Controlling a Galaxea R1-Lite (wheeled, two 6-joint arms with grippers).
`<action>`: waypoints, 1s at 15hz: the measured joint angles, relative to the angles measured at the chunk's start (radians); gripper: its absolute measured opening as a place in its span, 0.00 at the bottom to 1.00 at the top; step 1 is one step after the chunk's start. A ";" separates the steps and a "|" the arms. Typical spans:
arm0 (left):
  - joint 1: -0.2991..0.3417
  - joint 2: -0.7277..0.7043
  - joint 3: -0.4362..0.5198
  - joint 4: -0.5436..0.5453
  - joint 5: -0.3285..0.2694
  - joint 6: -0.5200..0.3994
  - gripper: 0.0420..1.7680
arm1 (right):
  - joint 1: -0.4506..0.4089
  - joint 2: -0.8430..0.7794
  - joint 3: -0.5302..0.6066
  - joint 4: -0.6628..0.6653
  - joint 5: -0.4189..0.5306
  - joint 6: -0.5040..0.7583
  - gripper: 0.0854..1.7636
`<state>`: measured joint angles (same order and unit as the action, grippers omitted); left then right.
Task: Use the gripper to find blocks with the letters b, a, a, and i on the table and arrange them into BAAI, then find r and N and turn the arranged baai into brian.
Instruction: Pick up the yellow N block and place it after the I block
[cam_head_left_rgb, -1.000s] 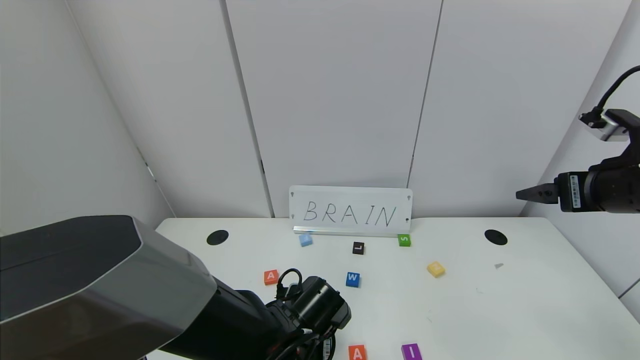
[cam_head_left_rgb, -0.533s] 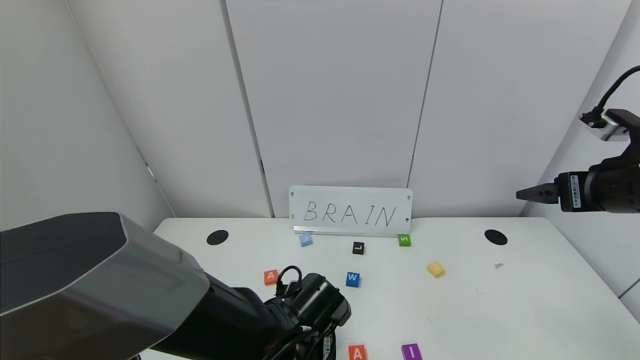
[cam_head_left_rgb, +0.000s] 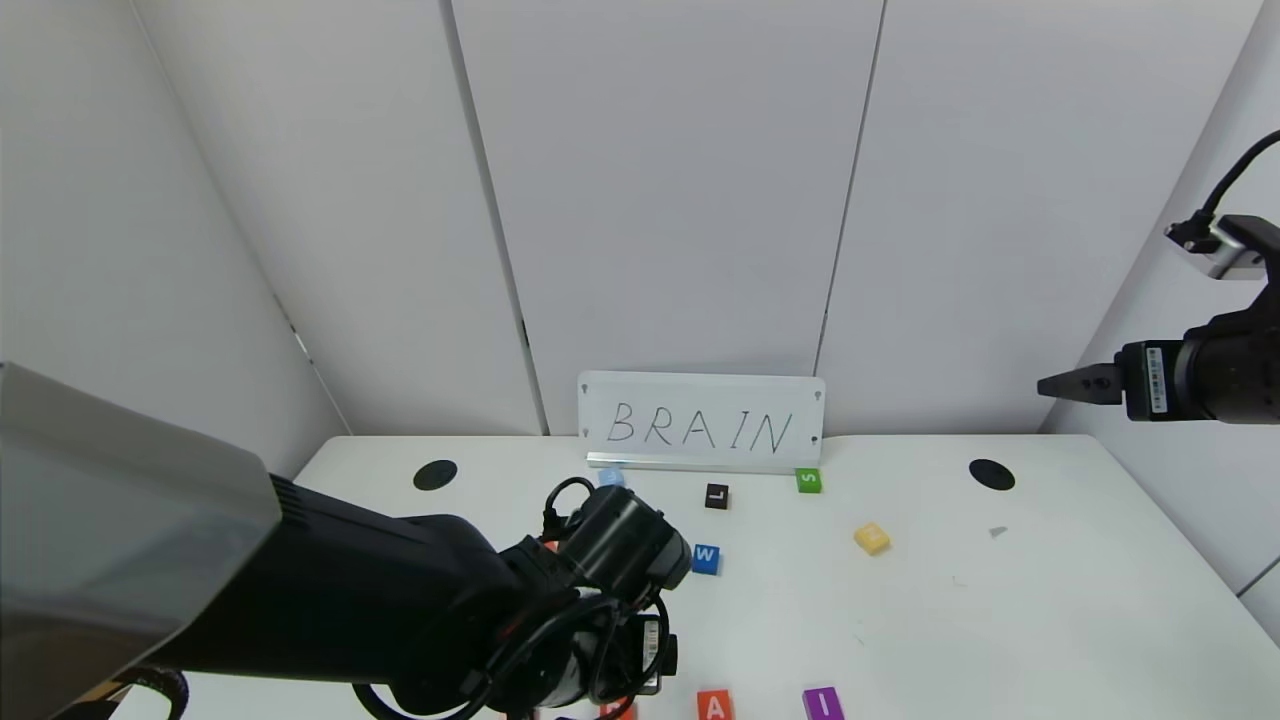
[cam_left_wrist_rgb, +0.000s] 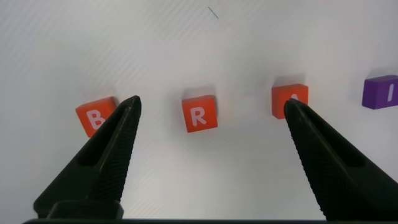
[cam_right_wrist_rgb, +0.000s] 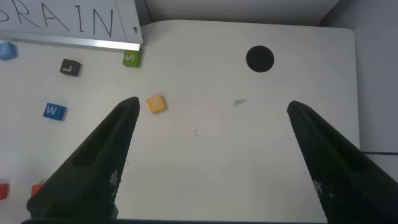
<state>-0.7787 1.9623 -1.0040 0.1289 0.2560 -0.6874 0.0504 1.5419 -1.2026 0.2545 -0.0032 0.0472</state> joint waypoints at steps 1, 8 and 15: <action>0.011 -0.013 -0.014 0.008 0.002 0.011 0.93 | 0.000 0.000 0.000 0.000 0.000 0.000 0.97; 0.133 -0.126 -0.114 -0.002 0.001 0.184 0.95 | 0.000 0.005 0.000 0.000 0.000 0.000 0.97; 0.304 -0.310 -0.084 -0.103 -0.219 0.347 0.96 | 0.011 0.040 0.001 0.000 0.000 0.000 0.97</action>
<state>-0.4747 1.6519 -1.0877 0.0262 0.0366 -0.3406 0.0615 1.5821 -1.2011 0.2540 -0.0032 0.0477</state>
